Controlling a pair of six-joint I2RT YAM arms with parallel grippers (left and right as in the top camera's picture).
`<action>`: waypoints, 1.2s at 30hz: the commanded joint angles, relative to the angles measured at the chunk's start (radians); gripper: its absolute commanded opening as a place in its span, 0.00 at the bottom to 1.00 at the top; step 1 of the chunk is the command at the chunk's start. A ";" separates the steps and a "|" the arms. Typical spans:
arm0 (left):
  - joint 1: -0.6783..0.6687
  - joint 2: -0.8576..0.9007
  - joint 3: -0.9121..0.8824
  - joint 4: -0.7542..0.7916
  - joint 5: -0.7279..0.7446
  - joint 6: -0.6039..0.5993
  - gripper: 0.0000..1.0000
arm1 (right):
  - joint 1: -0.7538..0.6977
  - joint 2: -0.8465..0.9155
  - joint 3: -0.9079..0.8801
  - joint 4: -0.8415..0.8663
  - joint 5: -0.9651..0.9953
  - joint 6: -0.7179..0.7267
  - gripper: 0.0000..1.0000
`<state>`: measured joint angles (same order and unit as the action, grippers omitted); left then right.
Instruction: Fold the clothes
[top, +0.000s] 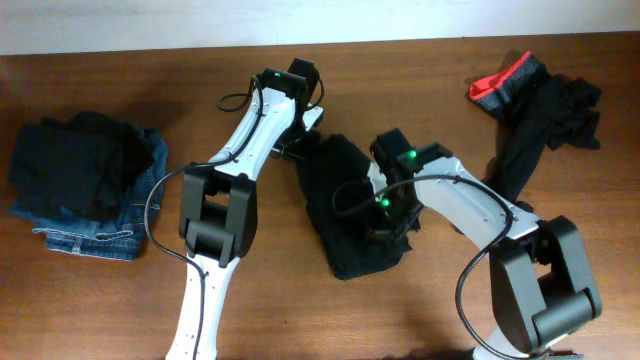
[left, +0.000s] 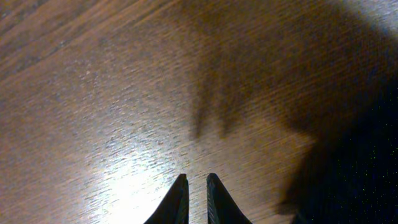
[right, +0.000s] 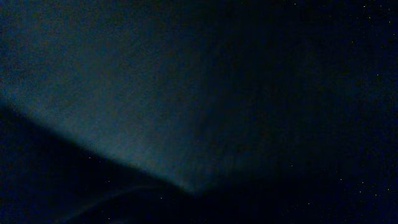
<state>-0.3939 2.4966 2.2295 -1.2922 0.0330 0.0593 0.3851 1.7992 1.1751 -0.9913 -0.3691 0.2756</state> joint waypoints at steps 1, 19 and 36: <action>-0.006 0.018 0.019 -0.013 0.008 -0.011 0.11 | 0.007 0.005 -0.103 0.005 0.013 -0.032 0.04; 0.116 -0.065 0.435 -0.396 0.019 -0.281 0.13 | 0.007 -0.148 -0.029 0.067 0.124 -0.219 0.47; 0.205 -0.451 0.433 -0.396 -0.065 -0.291 0.42 | 0.005 -0.430 0.150 0.121 0.270 -0.190 0.96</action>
<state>-0.1917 2.1098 2.6503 -1.6840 0.0231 -0.2226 0.3935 1.3872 1.2907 -0.8810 -0.1238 0.0898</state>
